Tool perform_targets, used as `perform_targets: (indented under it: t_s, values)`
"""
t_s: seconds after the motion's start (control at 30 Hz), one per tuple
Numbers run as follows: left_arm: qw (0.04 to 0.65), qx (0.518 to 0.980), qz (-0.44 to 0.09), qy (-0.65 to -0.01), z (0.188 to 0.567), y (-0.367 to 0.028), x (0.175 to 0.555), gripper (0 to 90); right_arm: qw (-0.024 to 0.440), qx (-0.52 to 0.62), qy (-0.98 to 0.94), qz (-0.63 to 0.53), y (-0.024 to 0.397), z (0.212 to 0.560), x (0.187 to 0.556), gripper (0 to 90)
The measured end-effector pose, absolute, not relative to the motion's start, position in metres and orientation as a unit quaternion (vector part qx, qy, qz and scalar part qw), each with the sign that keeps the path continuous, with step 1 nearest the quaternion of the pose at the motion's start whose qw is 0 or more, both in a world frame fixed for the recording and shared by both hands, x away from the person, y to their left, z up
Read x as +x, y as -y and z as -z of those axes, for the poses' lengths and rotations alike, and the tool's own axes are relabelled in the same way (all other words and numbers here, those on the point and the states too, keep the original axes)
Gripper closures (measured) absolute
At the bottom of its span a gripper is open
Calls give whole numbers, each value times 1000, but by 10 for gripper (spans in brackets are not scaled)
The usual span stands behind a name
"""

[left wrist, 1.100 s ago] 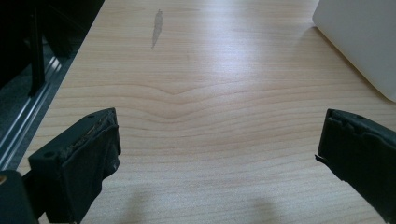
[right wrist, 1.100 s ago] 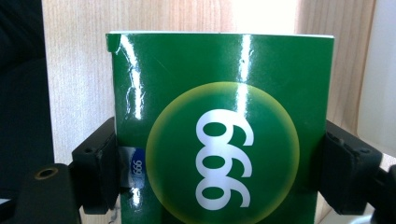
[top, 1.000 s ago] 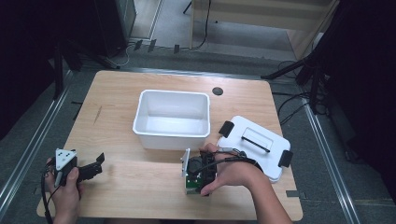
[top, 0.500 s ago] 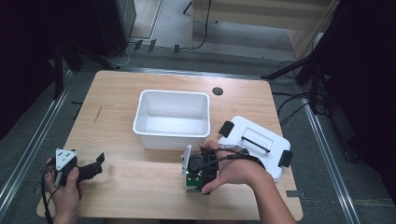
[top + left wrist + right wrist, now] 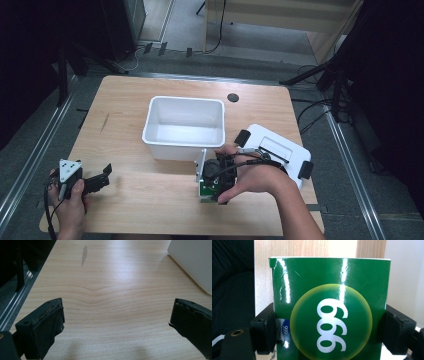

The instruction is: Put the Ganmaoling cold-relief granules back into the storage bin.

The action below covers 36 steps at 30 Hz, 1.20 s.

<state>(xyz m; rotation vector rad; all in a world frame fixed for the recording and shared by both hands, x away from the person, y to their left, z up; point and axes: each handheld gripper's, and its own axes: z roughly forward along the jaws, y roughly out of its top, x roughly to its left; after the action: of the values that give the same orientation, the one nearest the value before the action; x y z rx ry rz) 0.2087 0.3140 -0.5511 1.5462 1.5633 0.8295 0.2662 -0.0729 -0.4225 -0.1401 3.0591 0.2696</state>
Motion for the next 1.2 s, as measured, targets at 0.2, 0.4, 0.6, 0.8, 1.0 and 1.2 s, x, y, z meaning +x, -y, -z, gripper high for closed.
perform_targets:
  t_s: [0.2, 0.4, 0.6, 0.8, 1.0, 1.2]
  values:
    - [385, 608, -326, -613, 551, -314, 209, 0, 36, -45, -995, -83, 75, 411, 268, 161]
    - [385, 608, -325, -613, 551, -314, 209, 0, 43, -48, -995, -81, 76, 400, 271, 161]
    - [385, 608, -327, -613, 551, -314, 209, 0, 42, -49, -994, -85, 76, 389, 277, 162]
    - [385, 608, -327, -612, 551, -313, 209, 0, 52, -45, -995, -79, 75, 371, 282, 162]
    - [384, 609, -327, -612, 551, -313, 209, 0, 55, -47, -994, -79, 75, 357, 287, 163]
    - [383, 610, -328, -612, 551, -313, 209, 0, 56, -38, -995, -79, 75, 348, 293, 163]
